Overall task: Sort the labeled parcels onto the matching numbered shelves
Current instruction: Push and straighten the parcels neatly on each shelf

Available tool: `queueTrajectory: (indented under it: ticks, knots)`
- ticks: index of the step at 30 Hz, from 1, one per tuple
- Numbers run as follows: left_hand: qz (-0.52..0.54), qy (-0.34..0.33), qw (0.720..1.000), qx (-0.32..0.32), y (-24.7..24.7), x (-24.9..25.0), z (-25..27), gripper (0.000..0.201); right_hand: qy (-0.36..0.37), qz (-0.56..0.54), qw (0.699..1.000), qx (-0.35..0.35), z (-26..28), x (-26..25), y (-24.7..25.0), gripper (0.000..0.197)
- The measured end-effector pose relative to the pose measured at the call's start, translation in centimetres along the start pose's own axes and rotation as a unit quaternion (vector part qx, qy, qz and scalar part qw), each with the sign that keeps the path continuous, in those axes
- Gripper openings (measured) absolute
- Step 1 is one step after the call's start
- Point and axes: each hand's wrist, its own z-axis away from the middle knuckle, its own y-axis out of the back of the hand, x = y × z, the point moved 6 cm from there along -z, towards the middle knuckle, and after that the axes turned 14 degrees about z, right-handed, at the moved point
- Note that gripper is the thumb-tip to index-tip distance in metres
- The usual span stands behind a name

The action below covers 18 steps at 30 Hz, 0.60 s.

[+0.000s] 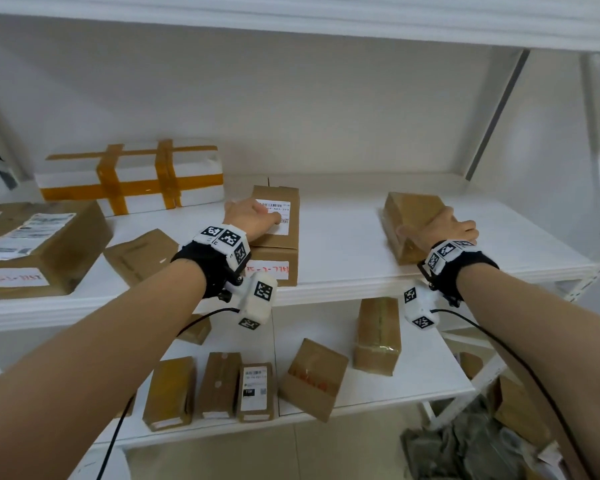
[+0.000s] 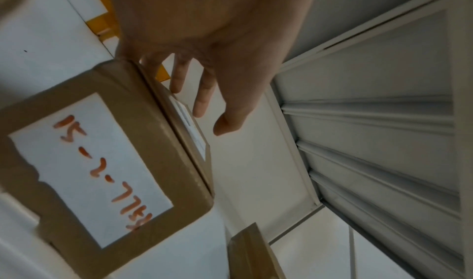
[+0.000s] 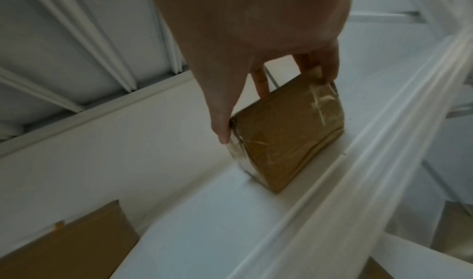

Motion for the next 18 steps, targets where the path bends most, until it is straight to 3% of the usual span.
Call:
queueTrajectory:
  ticks: [3,6,8,10,13,15,16,18]
  knots:
    - [0.048,-0.001,0.998,0.031,1.7,-0.2,0.0,0.011,0.049,0.046,0.997,0.044,1.7,-2.3,1.2,0.095]
    - [0.053,0.003,0.998,0.043,3.6,-0.5,0.2,0.020,0.198,-0.021,0.976,0.082,4.2,-6.9,1.9,0.060]
    - [0.036,0.026,0.998,0.048,5.1,-1.2,0.0,0.036,0.274,-0.085,0.958,-0.008,6.9,-10.3,1.0,0.044]
    - [0.017,0.053,0.996,0.073,7.3,-2.4,0.0,0.051,0.293,-0.123,0.940,-0.121,9.8,-12.9,-0.6,0.041]
    - [-0.020,0.094,0.991,0.088,10.9,-4.8,0.1,0.066,0.280,-0.131,0.918,-0.248,13.2,-15.2,-3.2,0.082]
    - [-0.059,0.117,0.988,0.080,13.0,-6.6,0.4,0.067,0.273,-0.106,0.913,-0.285,14.3,-15.9,-4.7,0.106]
    - [-0.081,0.123,0.986,0.075,13.9,-7.3,0.9,0.063,0.273,-0.102,0.910,-0.295,14.8,-16.2,-5.2,0.105]
    - [-0.121,0.126,0.983,0.061,15.5,-8.5,2.0,0.045,0.269,-0.120,0.903,-0.312,15.4,-16.7,-5.9,0.079]
